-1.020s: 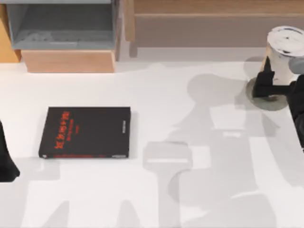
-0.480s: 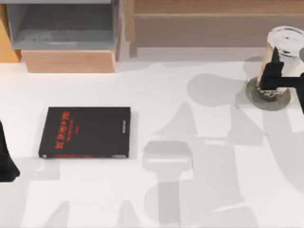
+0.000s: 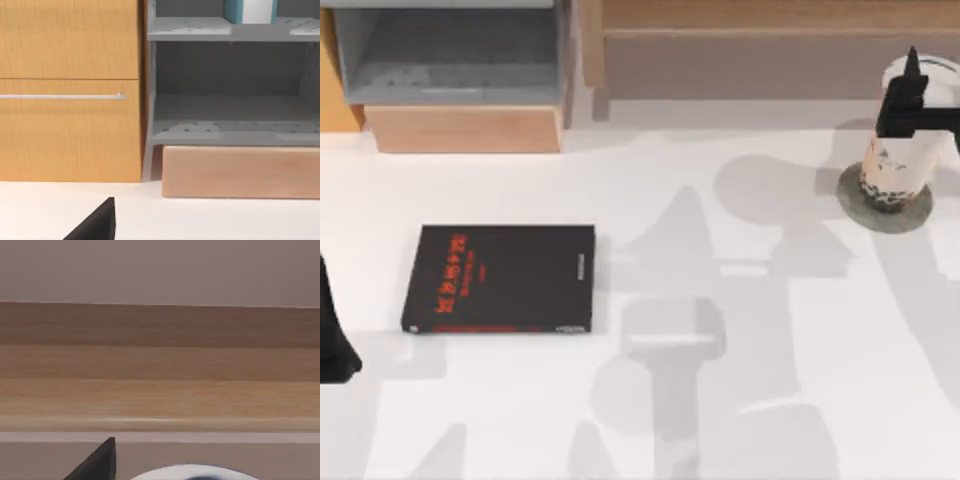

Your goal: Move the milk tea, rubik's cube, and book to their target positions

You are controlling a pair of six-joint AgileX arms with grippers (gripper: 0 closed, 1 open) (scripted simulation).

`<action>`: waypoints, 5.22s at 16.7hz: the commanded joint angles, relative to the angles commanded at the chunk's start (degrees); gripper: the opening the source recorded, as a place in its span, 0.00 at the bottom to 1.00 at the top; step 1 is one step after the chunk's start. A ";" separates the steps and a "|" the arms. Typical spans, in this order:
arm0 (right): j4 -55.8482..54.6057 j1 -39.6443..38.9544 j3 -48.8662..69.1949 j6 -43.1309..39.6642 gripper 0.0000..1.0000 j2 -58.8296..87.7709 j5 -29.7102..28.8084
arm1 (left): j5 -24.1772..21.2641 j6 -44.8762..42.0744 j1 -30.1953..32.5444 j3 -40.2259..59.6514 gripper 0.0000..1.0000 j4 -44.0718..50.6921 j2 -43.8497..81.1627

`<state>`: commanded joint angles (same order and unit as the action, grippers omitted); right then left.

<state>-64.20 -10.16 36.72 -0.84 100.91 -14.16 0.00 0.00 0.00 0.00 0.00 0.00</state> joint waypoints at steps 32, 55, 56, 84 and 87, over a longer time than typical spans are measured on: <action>132.10 40.62 57.66 -13.34 1.00 15.41 14.00 | 0.00 0.00 0.00 0.00 1.00 0.00 0.00; 120.59 40.74 49.10 -13.30 0.17 18.51 14.04 | 0.00 0.00 0.00 0.00 1.00 0.00 0.00; 120.59 40.74 49.10 -13.30 0.10 18.51 14.04 | 0.00 0.00 0.00 0.00 1.00 0.00 0.00; 122.92 40.17 52.41 -10.87 0.00 13.00 13.06 | 0.00 0.00 0.00 0.00 1.00 0.00 0.00; 113.85 37.75 51.18 -7.06 0.00 5.63 11.38 | 0.00 0.00 0.00 0.00 1.00 0.00 0.00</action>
<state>49.65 27.59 87.90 -7.90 106.54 -2.78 0.00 0.00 0.00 0.00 0.00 0.00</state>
